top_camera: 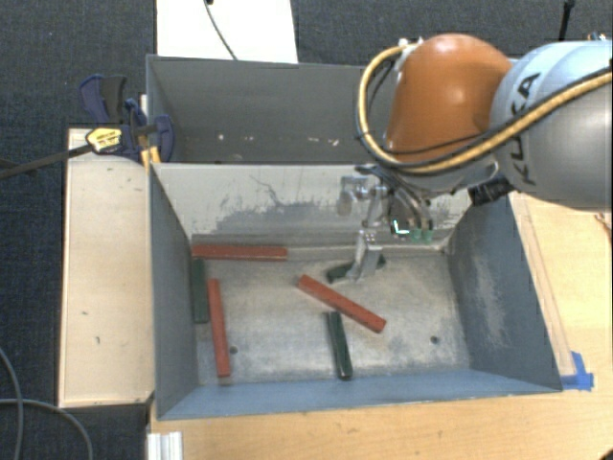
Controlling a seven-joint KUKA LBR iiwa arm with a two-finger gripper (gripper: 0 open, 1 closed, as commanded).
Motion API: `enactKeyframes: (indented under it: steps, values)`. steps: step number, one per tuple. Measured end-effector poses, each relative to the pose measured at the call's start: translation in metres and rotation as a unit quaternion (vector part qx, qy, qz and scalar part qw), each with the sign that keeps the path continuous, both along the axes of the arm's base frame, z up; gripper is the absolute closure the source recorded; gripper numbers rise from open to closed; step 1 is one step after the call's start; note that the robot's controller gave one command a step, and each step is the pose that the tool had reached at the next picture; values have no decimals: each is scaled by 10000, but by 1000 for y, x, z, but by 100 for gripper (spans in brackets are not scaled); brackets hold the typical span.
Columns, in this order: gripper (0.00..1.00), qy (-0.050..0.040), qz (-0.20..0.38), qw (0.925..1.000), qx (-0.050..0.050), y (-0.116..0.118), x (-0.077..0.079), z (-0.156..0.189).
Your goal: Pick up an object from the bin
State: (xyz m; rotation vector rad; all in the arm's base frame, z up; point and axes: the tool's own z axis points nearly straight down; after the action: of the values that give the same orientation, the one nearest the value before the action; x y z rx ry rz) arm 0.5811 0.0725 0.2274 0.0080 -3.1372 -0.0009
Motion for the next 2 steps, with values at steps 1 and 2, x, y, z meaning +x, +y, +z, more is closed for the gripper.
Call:
enactKeyframes:
  steps: [1,2]
  values:
    - [0,8,913,9958,0,9,-34,-120]
    - [0,-21,424,9991,-4,-41,-59,-158]
